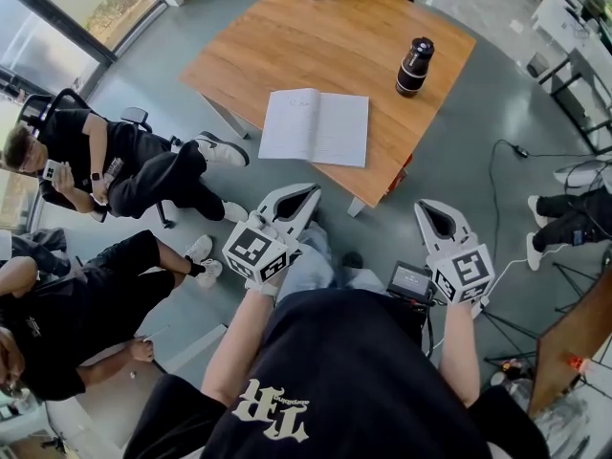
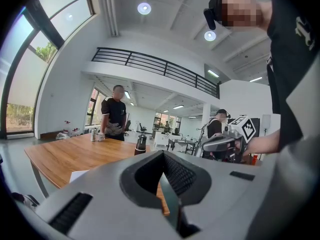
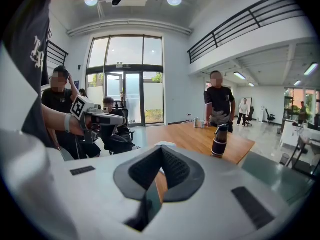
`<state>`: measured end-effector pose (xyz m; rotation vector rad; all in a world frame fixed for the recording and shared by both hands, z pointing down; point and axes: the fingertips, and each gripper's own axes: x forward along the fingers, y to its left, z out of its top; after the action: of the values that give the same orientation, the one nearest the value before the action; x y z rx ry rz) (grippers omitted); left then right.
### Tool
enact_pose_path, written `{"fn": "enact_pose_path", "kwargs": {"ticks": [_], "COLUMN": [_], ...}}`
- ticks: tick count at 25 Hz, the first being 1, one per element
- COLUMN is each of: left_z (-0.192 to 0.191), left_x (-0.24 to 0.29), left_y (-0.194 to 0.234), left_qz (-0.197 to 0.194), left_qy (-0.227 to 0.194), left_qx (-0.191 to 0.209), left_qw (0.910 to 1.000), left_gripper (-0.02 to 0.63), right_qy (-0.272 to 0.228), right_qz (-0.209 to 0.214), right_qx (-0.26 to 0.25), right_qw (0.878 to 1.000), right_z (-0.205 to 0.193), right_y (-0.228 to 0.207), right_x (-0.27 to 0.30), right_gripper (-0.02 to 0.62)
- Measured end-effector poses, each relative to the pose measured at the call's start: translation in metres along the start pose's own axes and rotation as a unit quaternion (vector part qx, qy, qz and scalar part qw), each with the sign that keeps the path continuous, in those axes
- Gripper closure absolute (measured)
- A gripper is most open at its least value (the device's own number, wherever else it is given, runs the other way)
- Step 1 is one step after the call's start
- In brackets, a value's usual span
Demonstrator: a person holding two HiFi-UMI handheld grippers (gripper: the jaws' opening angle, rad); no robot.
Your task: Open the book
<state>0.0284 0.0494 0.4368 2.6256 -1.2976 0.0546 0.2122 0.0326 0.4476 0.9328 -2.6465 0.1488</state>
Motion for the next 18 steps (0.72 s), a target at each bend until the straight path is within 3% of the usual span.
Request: {"fn": "enact_pose_path", "kwargs": {"ticks": [18], "left_z": [-0.0068], "left_x": [0.0038], "left_y": [-0.0056], "left_qz": [0.001], "left_qy": [0.005], "left_qx": [-0.017], "left_qw": [0.9998], "left_gripper": [0.598], "right_qy": [0.005], "right_qz": [0.004], "right_qx": [0.0], "right_qw": [1.0], "right_z": [-0.0046], "right_y": [-0.0042], "right_x": [-0.0036], "right_gripper": [0.607]}}
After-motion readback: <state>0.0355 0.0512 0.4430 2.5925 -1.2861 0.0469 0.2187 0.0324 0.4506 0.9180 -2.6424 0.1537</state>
